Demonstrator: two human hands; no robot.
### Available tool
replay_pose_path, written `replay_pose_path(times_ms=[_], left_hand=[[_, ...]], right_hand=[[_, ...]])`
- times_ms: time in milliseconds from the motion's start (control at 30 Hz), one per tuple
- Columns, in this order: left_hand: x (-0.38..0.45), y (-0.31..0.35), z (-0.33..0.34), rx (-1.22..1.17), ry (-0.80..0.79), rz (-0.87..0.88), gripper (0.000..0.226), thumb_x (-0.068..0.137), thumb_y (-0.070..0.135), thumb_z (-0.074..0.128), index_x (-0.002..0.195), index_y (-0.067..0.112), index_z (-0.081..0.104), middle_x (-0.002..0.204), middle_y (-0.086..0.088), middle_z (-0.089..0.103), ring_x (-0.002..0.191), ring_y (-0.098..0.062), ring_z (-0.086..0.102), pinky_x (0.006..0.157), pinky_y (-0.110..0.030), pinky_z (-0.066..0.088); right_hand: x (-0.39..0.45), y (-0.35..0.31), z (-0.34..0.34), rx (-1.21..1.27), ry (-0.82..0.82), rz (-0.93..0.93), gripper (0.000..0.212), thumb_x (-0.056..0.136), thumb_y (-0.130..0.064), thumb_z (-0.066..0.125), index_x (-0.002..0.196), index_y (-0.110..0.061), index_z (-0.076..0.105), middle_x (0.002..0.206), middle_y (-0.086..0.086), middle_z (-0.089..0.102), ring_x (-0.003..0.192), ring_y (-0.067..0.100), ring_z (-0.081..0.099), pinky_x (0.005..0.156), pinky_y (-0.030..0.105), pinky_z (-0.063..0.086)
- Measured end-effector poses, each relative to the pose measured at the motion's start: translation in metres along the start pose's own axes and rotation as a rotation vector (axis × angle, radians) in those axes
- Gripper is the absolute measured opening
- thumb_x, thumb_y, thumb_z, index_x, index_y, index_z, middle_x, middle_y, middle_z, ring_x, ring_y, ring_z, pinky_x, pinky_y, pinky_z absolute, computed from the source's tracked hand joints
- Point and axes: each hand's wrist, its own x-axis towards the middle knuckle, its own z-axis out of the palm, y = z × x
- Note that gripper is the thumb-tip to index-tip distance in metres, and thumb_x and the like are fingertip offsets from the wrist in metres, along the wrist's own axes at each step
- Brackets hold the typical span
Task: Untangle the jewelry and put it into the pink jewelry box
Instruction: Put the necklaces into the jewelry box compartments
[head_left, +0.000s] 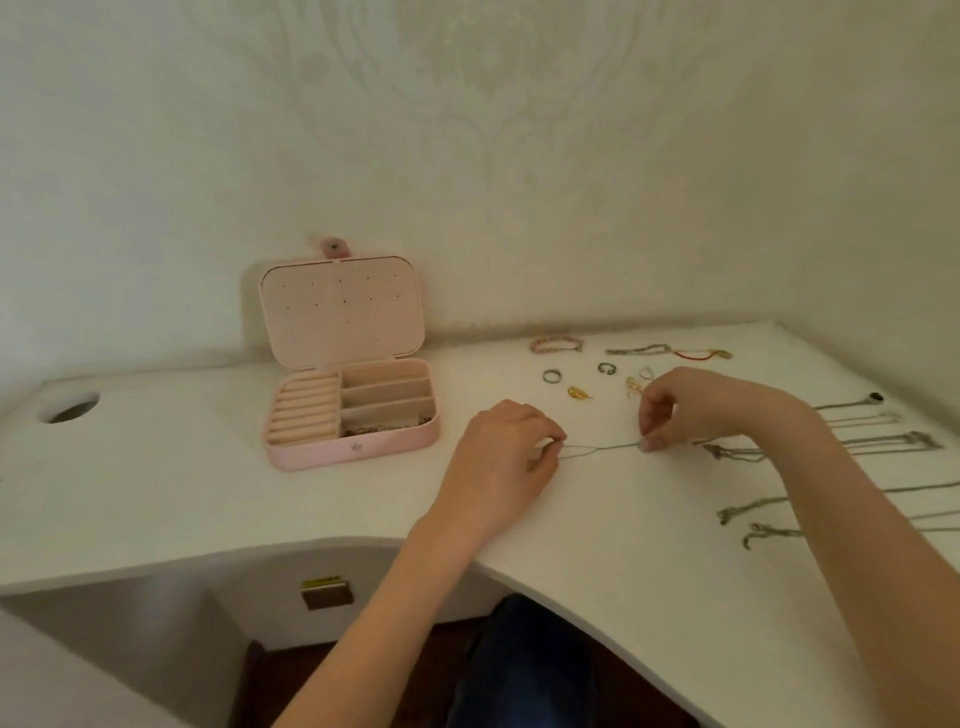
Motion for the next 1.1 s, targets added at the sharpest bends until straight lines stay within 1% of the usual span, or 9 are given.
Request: replay_pose_path(times_ms=[133,233,333,433,533,633,800,933,1100], left_hand=[[0.001,0.004,-0.001,-0.070,-0.003,-0.129,0.023,0.087,0.019,0.062,0.110,0.020,0.066,0.107,0.005,0.066,0.101,-0.007,0.054,0.092,-0.024,0.040],[0.009,0.017,0.003,-0.315,-0.089,-0.264,0.053,0.087,0.019,0.063,0.135,0.026,0.042,0.124,0.008,0.056,0.111,-0.001,0.051,0.098,-0.018,0.039],[0.018,0.026,0.012,-0.511,-0.179,-0.378,0.061,0.091,0.016,0.058,0.142,0.025,0.025,0.114,0.008,0.058,0.103,-0.001,0.057,0.090,-0.014,0.041],[0.022,0.026,0.012,-0.607,-0.113,-0.429,0.041,0.096,0.012,0.047,0.135,0.016,0.037,0.077,0.006,0.063,0.062,0.000,0.058,0.068,-0.014,0.045],[0.021,0.020,0.000,-0.604,-0.060,-0.444,0.029,0.098,0.010,0.042,0.124,0.015,0.054,0.067,0.004,0.056,0.053,0.002,0.050,0.057,-0.013,0.043],[0.015,0.007,-0.019,-0.590,0.025,-0.412,0.029,0.095,0.002,0.044,0.101,0.021,0.065,0.066,0.008,0.063,0.053,-0.004,0.052,0.060,-0.018,0.045],[0.008,-0.015,-0.066,-0.547,0.151,-0.495,0.017,0.090,0.004,0.057,0.093,0.018,0.066,0.077,0.003,0.072,0.063,-0.007,0.066,0.056,-0.016,0.047],[0.000,-0.041,-0.107,-0.404,0.165,-0.491,0.013,0.083,0.010,0.068,0.082,0.023,0.068,0.073,0.012,0.073,0.069,-0.003,0.068,0.071,-0.016,0.050],[-0.008,-0.056,-0.133,-0.274,0.179,-0.478,0.021,0.079,0.003,0.070,0.077,0.024,0.067,0.069,0.017,0.071,0.067,0.001,0.066,0.068,-0.010,0.047]], right_hand=[[-0.003,-0.004,-0.001,0.052,0.032,-0.060,0.014,0.073,-0.020,0.078,0.070,-0.019,0.065,0.064,-0.008,0.063,0.058,0.007,0.055,0.060,0.022,0.042],[-0.009,-0.018,-0.001,0.284,0.051,-0.181,0.013,0.075,-0.020,0.077,0.075,-0.016,0.065,0.068,-0.002,0.071,0.060,0.005,0.060,0.061,0.021,0.046],[-0.015,-0.032,-0.003,0.535,0.077,-0.294,0.015,0.080,-0.018,0.074,0.083,-0.009,0.062,0.079,0.005,0.074,0.073,0.009,0.068,0.064,0.019,0.051],[-0.019,-0.037,-0.006,0.892,0.143,-0.345,0.013,0.088,-0.012,0.065,0.088,-0.006,0.053,0.091,0.014,0.074,0.085,0.023,0.071,0.070,0.024,0.057],[-0.019,-0.041,-0.006,1.208,0.171,-0.359,0.009,0.094,-0.009,0.055,0.090,-0.010,0.047,0.097,0.019,0.072,0.087,0.030,0.071,0.071,0.027,0.059],[-0.016,-0.052,-0.002,1.440,0.155,-0.357,0.010,0.095,-0.005,0.051,0.088,-0.011,0.047,0.089,0.020,0.070,0.083,0.031,0.072,0.070,0.028,0.059],[-0.010,-0.093,-0.002,1.482,0.143,-0.443,0.011,0.092,-0.005,0.056,0.085,-0.012,0.051,0.076,0.012,0.068,0.071,0.024,0.071,0.064,0.025,0.058],[-0.003,-0.132,-0.010,1.370,0.222,-0.514,0.012,0.090,-0.006,0.061,0.085,-0.014,0.053,0.074,0.008,0.068,0.060,0.017,0.065,0.057,0.023,0.055],[0.003,-0.170,-0.019,1.335,0.286,-0.626,0.011,0.089,-0.001,0.059,0.085,-0.009,0.054,0.074,0.014,0.067,0.058,0.018,0.064,0.063,0.029,0.058]])
